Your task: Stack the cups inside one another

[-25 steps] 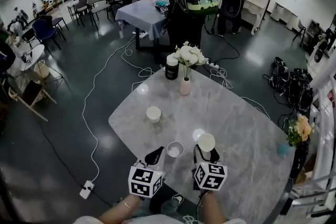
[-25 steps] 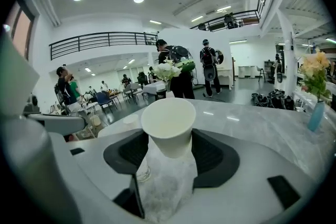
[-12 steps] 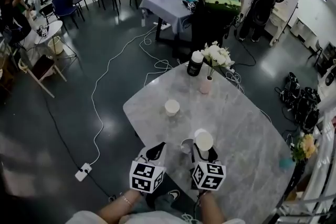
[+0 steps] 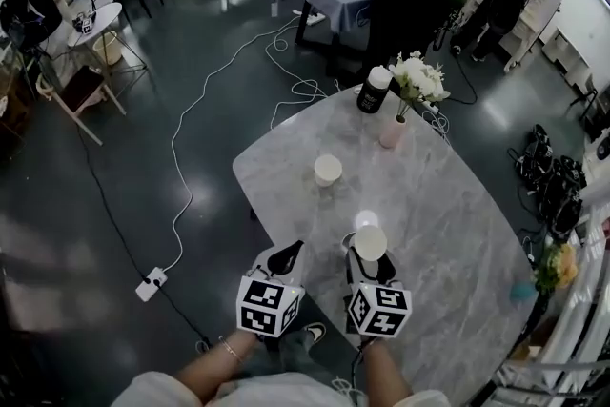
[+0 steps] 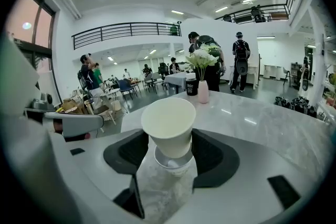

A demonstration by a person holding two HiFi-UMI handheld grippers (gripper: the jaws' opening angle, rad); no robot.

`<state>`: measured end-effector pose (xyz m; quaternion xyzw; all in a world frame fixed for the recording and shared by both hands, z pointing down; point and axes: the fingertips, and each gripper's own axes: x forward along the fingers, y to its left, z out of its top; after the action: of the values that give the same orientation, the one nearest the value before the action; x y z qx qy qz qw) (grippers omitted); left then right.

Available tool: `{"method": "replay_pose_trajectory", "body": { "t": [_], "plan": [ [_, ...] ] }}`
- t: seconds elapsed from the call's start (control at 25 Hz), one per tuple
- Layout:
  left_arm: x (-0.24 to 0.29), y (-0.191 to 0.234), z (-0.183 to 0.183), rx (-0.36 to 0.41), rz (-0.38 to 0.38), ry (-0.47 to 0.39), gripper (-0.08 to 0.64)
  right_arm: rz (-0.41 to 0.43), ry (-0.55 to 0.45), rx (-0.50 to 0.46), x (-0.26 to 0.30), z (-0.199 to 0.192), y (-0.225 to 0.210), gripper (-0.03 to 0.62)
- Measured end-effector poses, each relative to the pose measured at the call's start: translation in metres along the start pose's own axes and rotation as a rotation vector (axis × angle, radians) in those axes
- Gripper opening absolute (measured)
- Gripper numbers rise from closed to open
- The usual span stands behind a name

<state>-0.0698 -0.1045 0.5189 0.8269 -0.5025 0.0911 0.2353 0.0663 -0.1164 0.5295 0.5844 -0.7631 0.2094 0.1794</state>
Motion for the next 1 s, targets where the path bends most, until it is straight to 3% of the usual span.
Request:
{"method": "replay_pose_trajectory", "body": {
  "t": [1.0],
  "plan": [
    [0.015, 0.018, -0.016, -0.018, -0.003, 0.063, -0.003, -0.015, 0.042, 0.015, 0.017, -0.019, 0.001, 0.236]
  ]
}}
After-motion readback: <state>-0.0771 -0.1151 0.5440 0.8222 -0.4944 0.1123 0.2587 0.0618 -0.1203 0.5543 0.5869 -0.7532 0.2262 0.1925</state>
